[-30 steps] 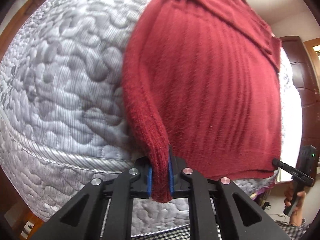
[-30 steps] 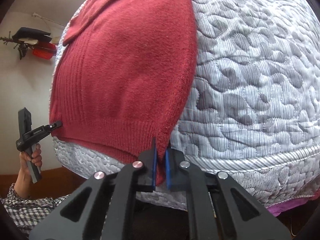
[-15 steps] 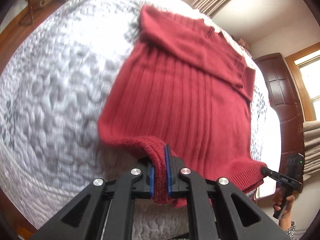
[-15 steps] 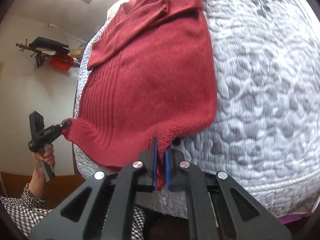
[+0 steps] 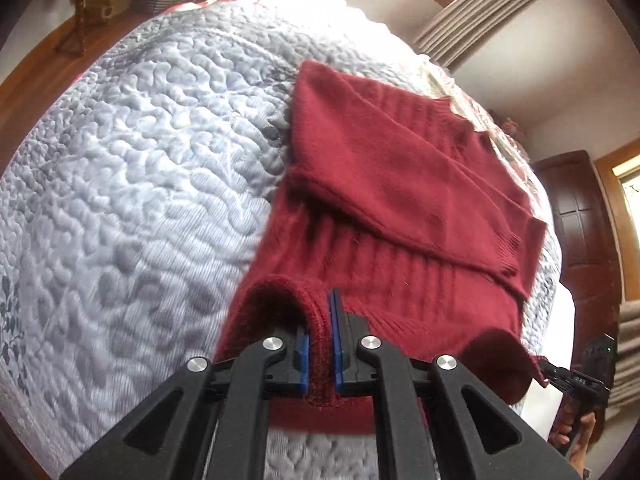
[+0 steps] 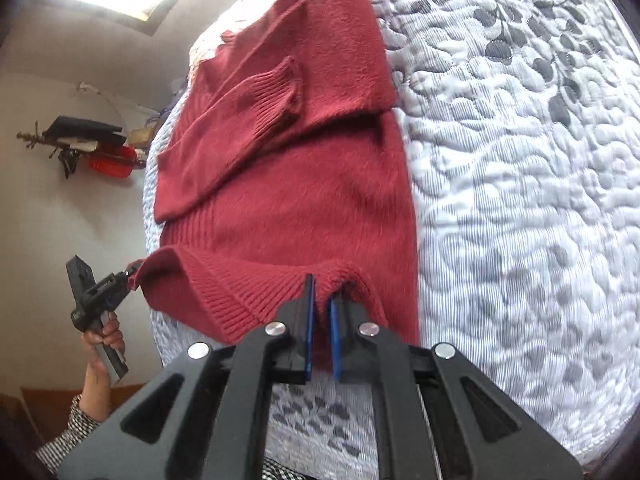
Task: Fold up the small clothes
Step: 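Lift the hem with both tools and carry it toward the collar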
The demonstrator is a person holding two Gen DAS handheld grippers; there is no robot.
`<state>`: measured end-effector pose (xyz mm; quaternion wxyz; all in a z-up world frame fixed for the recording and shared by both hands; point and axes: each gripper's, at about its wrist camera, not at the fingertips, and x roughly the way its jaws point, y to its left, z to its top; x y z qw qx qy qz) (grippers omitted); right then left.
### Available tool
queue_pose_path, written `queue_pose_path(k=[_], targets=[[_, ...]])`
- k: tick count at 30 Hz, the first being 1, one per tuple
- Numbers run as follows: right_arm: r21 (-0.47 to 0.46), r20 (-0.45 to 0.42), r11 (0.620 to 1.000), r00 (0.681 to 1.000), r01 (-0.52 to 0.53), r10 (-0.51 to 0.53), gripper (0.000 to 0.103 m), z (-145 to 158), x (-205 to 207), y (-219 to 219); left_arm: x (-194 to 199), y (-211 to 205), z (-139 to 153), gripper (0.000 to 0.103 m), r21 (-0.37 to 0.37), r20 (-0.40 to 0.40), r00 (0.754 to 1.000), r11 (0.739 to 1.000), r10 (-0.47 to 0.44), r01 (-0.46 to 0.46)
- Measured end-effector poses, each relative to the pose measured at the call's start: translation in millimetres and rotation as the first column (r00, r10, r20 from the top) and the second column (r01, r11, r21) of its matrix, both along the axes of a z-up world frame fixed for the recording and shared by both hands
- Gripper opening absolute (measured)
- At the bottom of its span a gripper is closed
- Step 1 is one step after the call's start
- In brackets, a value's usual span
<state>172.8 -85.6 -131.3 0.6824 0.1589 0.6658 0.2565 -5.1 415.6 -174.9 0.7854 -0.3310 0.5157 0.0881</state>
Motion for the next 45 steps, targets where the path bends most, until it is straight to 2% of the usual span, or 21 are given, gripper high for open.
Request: queue_pose_path(k=[4, 7, 9, 10, 11, 12, 13, 14, 16, 18, 22, 25, 29, 32, 35, 39, 40, 41, 42, 44, 45], targets=[[-0.038, -0.039, 0.999, 0.999, 0.011, -0.013, 0.010, -23, 19, 5, 17, 4, -26, 0.012, -0.007, -0.056, 0.998, 1.000, 0.017, -0.017], [0.000, -0.068, 1.000, 0.997, 0.027, -0.027, 0.013, -26, 22, -2, 19, 6, -27, 0.016, -0.022, -0.063, 0.998, 1.000, 0.008, -0.010], [0.025, -0.063, 1.000, 0.998, 0.019, -0.018, 0.016, -22, 20, -9, 16, 8, -22, 0.024, -0.039, -0.058, 0.998, 0.999, -0.006, 0.003], [0.033, -0.065, 0.999, 0.998, 0.017, -0.014, 0.021, -20, 20, -12, 14, 11, -17, 0.039, -0.035, -0.051, 0.999, 0.999, -0.007, 0.005], [0.033, -0.064, 0.999, 0.998, 0.023, -0.021, 0.042, -19, 20, -17, 10, 15, -11, 0.050, -0.007, -0.041, 0.999, 1.000, 0.001, -0.001], [-0.003, -0.035, 0.999, 0.998, 0.046, -0.047, 0.060, -14, 20, -25, 7, 19, -6, 0.051, 0.014, -0.030, 1.000, 1.000, 0.007, -0.007], [-0.025, -0.001, 0.997, 0.998, 0.067, -0.067, 0.074, -9, 22, -31, 6, 23, -2, 0.052, 0.028, -0.025, 1.000, 1.000, 0.013, -0.013], [-0.013, 0.011, 0.997, 0.997, 0.074, -0.074, 0.067, -7, 23, -36, 3, 28, 2, 0.052, 0.045, -0.025, 0.999, 0.999, 0.020, -0.019], [0.019, 0.001, 0.995, 0.995, 0.095, -0.095, 0.062, -4, 25, -47, 1, 35, 8, 0.053, 0.069, -0.025, 0.999, 0.997, 0.025, -0.023], [0.014, 0.039, 0.997, 0.996, 0.079, -0.079, 0.062, 3, 27, -50, 0, 38, 13, 0.053, 0.096, -0.024, 1.000, 0.995, 0.018, -0.016], [-0.053, 0.120, 0.998, 0.992, -0.020, 0.026, 0.062, 13, 31, -31, 12, 30, 19, 0.058, 0.170, -0.027, 0.999, 0.984, -0.045, 0.049], [-0.119, 0.169, 0.988, 0.979, -0.098, 0.117, 0.065, 13, 33, -4, 30, 13, 16, 0.060, 0.219, -0.042, 0.991, 0.967, -0.125, 0.132], [-0.200, 0.215, 0.960, 0.947, -0.197, 0.240, 0.067, 8, 30, 25, 51, -11, 7, 0.066, 0.296, -0.075, 0.969, 0.923, -0.236, 0.248], [-0.263, 0.213, 0.929, 0.923, -0.260, 0.319, 0.067, -1, 33, 40, 62, -21, -3, 0.066, 0.310, -0.105, 0.952, 0.901, -0.286, 0.305], [-0.307, 0.199, 0.909, 0.915, -0.281, 0.350, 0.067, -12, 35, 50, 67, -24, -13, 0.066, 0.312, -0.127, 0.945, 0.892, -0.301, 0.326], [-0.287, 0.179, 0.908, 0.914, -0.305, 0.363, 0.067, -23, 39, 56, 69, -23, -19, 0.065, 0.293, -0.122, 0.941, 0.894, -0.316, 0.338], [-0.278, 0.169, 0.908, 0.914, -0.315, 0.369, 0.059, -26, 40, 62, 70, -24, -19, 0.062, 0.289, -0.118, 0.939, 0.894, -0.323, 0.344], [-0.272, 0.159, 0.905, 0.912, -0.329, 0.379, 0.045, -29, 39, 65, 70, -25, -20, 0.054, 0.283, -0.116, 0.936, 0.892, -0.331, 0.351], [-0.276, 0.154, 0.896, 0.905, -0.347, 0.398, 0.038, -31, 38, 71, 71, -26, -22, 0.048, 0.278, -0.118, 0.934, 0.892, -0.338, 0.358], [-0.303, 0.171, 0.881, 0.889, -0.363, 0.425, 0.013, -30, 34, 75, 71, -29, -24, 0.024, 0.276, -0.123, 0.930, 0.888, -0.347, 0.368], [-0.307, 0.179, 0.879, 0.885, -0.365, 0.430, 0.007, -30, 33, 75, 70, -30, -25, 0.021, 0.274, -0.123, 0.928, 0.887, -0.351, 0.372]])
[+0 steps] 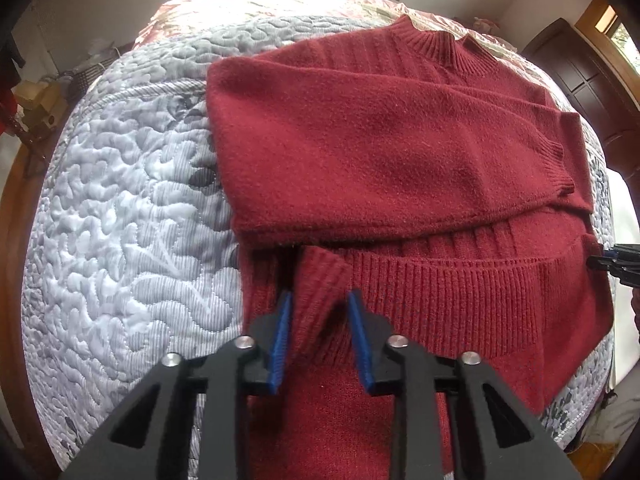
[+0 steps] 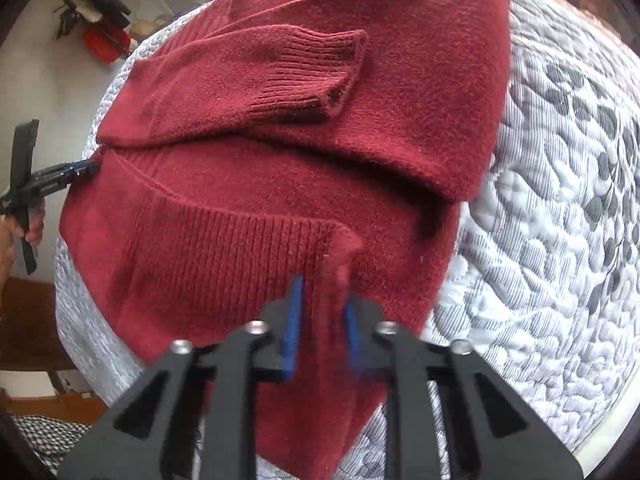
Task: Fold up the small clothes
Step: 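Lift the hem with both tools and carry it toward the collar, then lay the hem over the collar with both tools and open them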
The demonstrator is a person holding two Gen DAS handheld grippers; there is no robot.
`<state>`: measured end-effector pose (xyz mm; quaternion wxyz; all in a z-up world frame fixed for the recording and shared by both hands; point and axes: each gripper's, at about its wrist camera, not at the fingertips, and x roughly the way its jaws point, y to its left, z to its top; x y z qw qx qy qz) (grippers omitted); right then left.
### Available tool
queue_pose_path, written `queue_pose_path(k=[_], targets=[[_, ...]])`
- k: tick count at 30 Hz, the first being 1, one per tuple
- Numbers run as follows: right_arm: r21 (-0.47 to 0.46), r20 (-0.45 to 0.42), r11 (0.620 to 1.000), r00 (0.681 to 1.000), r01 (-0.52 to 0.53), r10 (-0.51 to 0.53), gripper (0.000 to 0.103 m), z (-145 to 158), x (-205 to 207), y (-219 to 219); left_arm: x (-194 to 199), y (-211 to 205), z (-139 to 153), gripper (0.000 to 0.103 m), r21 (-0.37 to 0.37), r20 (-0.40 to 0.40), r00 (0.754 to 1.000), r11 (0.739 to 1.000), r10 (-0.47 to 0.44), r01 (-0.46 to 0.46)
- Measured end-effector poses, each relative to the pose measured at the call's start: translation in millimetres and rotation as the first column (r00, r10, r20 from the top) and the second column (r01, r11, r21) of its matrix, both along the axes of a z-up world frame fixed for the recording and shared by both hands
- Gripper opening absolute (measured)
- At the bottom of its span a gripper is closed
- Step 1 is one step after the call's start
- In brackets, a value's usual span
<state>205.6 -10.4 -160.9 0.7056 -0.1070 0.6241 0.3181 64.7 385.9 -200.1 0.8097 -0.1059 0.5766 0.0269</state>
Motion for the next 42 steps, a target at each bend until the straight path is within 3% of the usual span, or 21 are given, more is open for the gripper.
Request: queue_pose_path(k=[3, 7, 9, 11, 13, 15, 16, 19, 20, 25, 33, 42], targets=[[0.021, 0.013, 1.000, 1.000, 0.005, -0.006, 0.006, 4, -2, -4, -6, 2, 2, 0.011, 0.013, 0.015, 1.000, 1.000, -0.004, 0.003], [0.034, 0.012, 0.999, 1.000, 0.000, 0.000, 0.007, 5, -3, -6, -9, 7, 3, 0.010, -0.022, 0.024, 1.000, 1.000, 0.009, -0.008], [0.020, -0.002, 1.000, 1.000, 0.005, -0.005, 0.014, 0, -1, -6, -4, 6, -2, 0.013, -0.017, 0.002, 1.000, 1.000, -0.001, 0.001], [0.010, -0.016, 1.000, 1.000, 0.015, -0.015, 0.030, -4, 1, -5, 2, 6, -8, 0.029, -0.015, -0.021, 1.000, 1.000, 0.007, -0.007], [0.024, -0.040, 0.999, 0.999, 0.021, -0.020, 0.031, -9, 2, -1, 6, 5, -13, 0.039, -0.037, -0.034, 0.999, 0.999, 0.009, -0.010], [0.018, -0.041, 1.000, 0.999, 0.012, -0.011, 0.032, -13, 0, 3, 8, 1, -15, 0.040, -0.032, -0.036, 0.999, 0.999, 0.009, -0.010], [0.015, -0.036, 1.000, 0.999, 0.007, -0.007, 0.028, -12, -1, 5, 10, -1, -16, 0.039, -0.024, -0.039, 0.999, 1.000, 0.003, -0.004], [0.020, -0.020, 1.000, 1.000, 0.000, 0.000, 0.008, -7, -3, 6, 9, -5, -14, 0.017, -0.008, -0.034, 0.999, 1.000, -0.001, 0.001], [0.025, -0.017, 1.000, 1.000, 0.002, -0.001, 0.007, -5, -3, 5, 7, -5, -10, 0.009, -0.007, -0.025, 1.000, 1.000, -0.002, 0.002], [0.118, -0.018, 0.992, 0.999, 0.047, -0.045, 0.006, 15, -6, -9, -10, 0, 15, 0.008, -0.069, 0.059, 0.997, 0.997, 0.040, -0.035], [0.176, -0.003, 0.982, 0.997, 0.072, -0.073, 0.006, 39, -9, -18, -29, 5, 46, 0.007, -0.106, 0.157, 0.985, 0.992, 0.077, -0.061], [0.239, 0.095, 0.967, 0.988, 0.093, -0.118, 0.006, 94, 31, -19, 18, 32, 95, 0.007, -0.155, 0.290, 0.944, 0.981, 0.156, -0.114]])
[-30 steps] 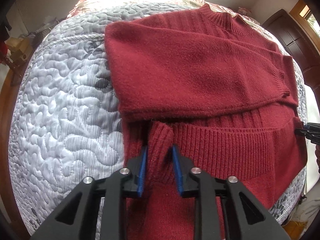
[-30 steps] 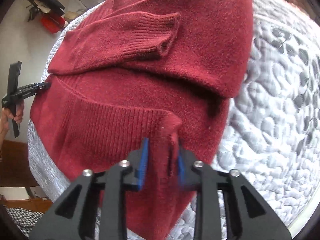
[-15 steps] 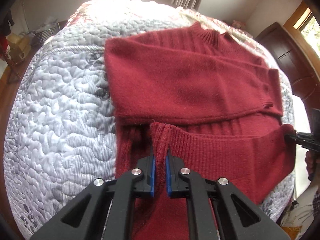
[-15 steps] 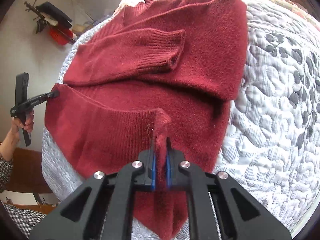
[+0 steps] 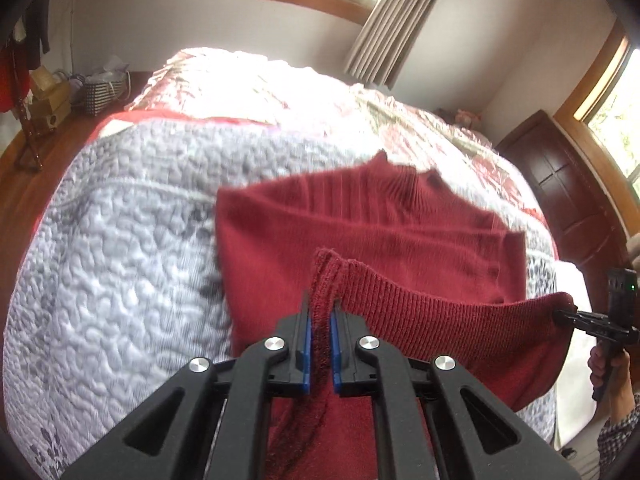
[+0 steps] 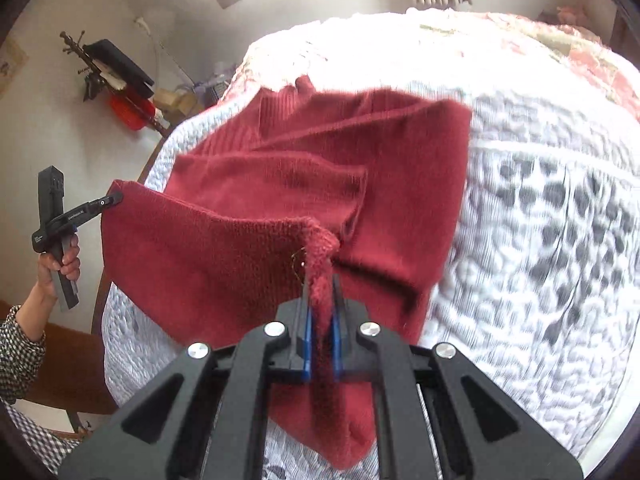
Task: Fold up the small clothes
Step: 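Lay the hem over the collar with both tools and open them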
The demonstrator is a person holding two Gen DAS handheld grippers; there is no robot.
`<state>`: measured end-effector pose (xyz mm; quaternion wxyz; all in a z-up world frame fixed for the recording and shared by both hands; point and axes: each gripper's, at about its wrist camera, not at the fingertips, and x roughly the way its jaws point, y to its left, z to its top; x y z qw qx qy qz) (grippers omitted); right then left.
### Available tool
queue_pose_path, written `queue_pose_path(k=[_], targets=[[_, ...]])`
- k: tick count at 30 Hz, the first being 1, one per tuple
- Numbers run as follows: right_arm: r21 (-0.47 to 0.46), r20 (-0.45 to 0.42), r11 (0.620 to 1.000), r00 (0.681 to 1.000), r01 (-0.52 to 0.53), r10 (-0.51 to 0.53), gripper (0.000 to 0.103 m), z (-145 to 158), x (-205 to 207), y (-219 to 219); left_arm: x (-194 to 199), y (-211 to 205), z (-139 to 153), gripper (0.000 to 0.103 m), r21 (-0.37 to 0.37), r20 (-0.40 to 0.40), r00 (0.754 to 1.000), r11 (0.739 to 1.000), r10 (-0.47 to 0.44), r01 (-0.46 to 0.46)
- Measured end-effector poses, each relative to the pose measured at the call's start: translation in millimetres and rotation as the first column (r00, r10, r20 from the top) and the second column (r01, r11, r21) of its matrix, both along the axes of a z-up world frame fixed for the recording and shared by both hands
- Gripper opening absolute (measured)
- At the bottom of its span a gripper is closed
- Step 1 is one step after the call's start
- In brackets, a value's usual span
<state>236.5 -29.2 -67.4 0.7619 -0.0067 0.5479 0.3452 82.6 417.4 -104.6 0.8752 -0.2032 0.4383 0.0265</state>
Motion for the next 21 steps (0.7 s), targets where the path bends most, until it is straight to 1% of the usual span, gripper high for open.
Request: queue_pose_path(k=[2, 5, 8, 9, 13, 15, 19, 21], targets=[[0.005, 0.028, 1.000, 1.000, 0.005, -0.005, 0.006, 12, 18, 7, 20, 6, 9, 0.007, 0.008, 0.029, 1.000, 1.000, 0.012, -0.012], [0.001, 0.065, 1.000, 0.998, 0.019, -0.019, 0.006, 24, 49, 19, 49, 11, 15, 0.007, 0.029, 0.063, 0.997, 0.999, 0.034, -0.036], [0.000, 0.077, 0.999, 0.996, 0.039, -0.038, 0.006, 26, 80, 31, 81, 24, 13, 0.007, 0.011, 0.074, 0.995, 0.997, 0.073, -0.074], [-0.006, 0.075, 0.999, 0.996, 0.049, -0.048, 0.006, 23, 91, 36, 90, 27, 10, 0.007, 0.015, 0.071, 0.994, 0.996, 0.085, -0.086], [-0.025, 0.048, 0.996, 0.995, 0.088, -0.087, 0.006, 4, 134, 47, 127, 42, -11, 0.007, 0.016, 0.039, 0.993, 0.993, 0.113, -0.113], [-0.049, 0.026, 0.994, 0.995, 0.102, -0.101, 0.006, -13, 150, 52, 142, 46, -27, 0.007, 0.029, 0.006, 0.993, 0.993, 0.116, -0.116], [-0.116, -0.019, 0.986, 0.992, 0.123, -0.126, 0.006, -54, 167, 60, 162, 49, -64, 0.007, 0.056, -0.075, 0.990, 0.991, 0.122, -0.118], [-0.118, -0.048, 0.983, 0.988, 0.143, -0.150, 0.006, -69, 169, 58, 167, 51, -83, 0.007, 0.064, -0.116, 0.984, 0.990, 0.135, -0.128]])
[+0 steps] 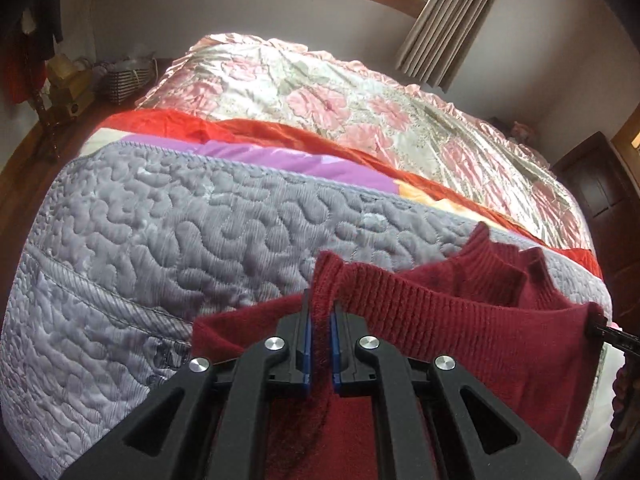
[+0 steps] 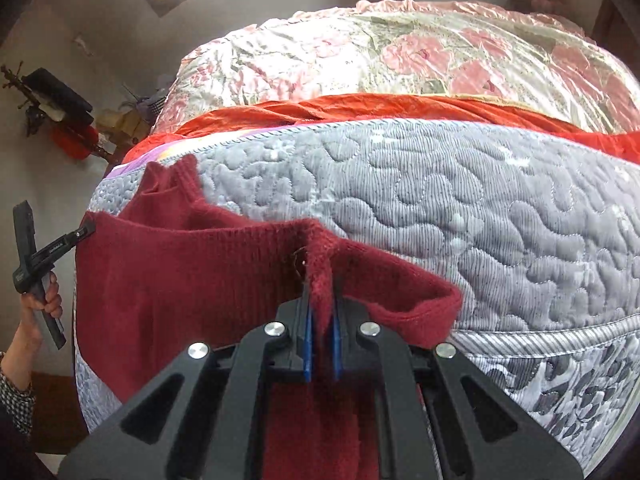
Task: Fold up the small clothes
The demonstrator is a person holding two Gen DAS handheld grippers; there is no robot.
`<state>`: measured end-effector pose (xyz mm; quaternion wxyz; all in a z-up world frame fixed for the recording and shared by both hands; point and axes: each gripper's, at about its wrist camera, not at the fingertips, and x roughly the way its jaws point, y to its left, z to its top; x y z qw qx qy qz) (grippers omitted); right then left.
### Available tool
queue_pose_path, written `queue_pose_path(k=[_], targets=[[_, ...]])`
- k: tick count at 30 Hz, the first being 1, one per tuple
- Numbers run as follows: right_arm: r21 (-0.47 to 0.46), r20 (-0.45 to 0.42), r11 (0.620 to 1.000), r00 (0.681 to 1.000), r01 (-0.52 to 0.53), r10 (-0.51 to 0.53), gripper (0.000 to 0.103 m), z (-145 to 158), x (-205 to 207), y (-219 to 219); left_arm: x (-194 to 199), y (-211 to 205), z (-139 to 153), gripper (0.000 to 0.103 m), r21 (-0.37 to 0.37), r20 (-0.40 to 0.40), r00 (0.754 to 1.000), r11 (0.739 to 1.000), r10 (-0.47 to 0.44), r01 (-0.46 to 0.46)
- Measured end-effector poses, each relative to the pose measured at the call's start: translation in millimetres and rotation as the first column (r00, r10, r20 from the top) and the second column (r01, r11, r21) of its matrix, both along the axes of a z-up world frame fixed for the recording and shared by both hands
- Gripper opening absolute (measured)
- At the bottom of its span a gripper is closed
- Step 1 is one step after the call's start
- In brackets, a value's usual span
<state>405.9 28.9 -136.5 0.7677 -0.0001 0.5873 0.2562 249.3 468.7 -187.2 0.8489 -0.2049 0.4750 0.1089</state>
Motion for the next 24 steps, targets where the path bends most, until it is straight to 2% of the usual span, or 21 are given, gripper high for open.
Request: queue_pose_path(k=[4, 6, 9, 10, 11, 13, 17, 19, 21, 24], targets=[[0.005, -0.030, 1.000, 0.999, 0.025, -0.025, 0.007, -15, 7, 1, 6, 2, -30, 0.009, 0.000, -0.070, 0.997, 1.000, 0.013, -0.013], [0.009, -0.037, 0.999, 0.999, 0.030, -0.030, 0.007, -13, 7, 0, 8, -1, -33, 0.011, 0.016, -0.084, 0.996, 1.000, 0.015, -0.014], [0.029, -0.029, 0.999, 0.999, 0.042, -0.041, 0.022, 2, 1, -5, 5, -4, -22, 0.019, 0.033, -0.097, 0.995, 0.999, 0.021, -0.018], [0.036, -0.020, 0.998, 0.999, 0.049, -0.048, 0.030, 8, -2, -10, 2, -5, -16, 0.022, 0.036, -0.098, 0.995, 0.999, 0.016, -0.013], [0.047, -0.008, 0.998, 0.999, 0.051, -0.051, 0.033, 15, -6, -15, -2, -5, -10, 0.028, 0.043, -0.102, 0.995, 0.999, 0.013, -0.009], [0.058, 0.011, 0.997, 0.999, 0.043, -0.044, 0.037, 29, -20, -25, -16, -4, 3, 0.034, 0.046, -0.097, 0.995, 0.999, 0.019, -0.014], [0.066, 0.006, 0.998, 1.000, 0.007, -0.007, 0.039, 39, -65, -49, -57, -15, 28, 0.040, 0.056, -0.080, 0.997, 0.998, 0.004, 0.000], [0.059, -0.018, 0.998, 1.000, -0.011, 0.012, 0.041, 36, -94, -61, -79, -25, 36, 0.043, 0.088, -0.090, 0.996, 0.996, 0.000, 0.008], [0.064, -0.049, 0.998, 0.998, -0.025, 0.028, 0.043, 30, -123, -72, -102, -43, 41, 0.045, 0.086, -0.087, 0.995, 0.995, -0.041, 0.048], [0.046, -0.088, 0.998, 0.995, -0.035, 0.039, 0.050, 16, -161, -82, -126, -74, 40, 0.049, 0.080, -0.103, 0.989, 0.991, -0.102, 0.111]])
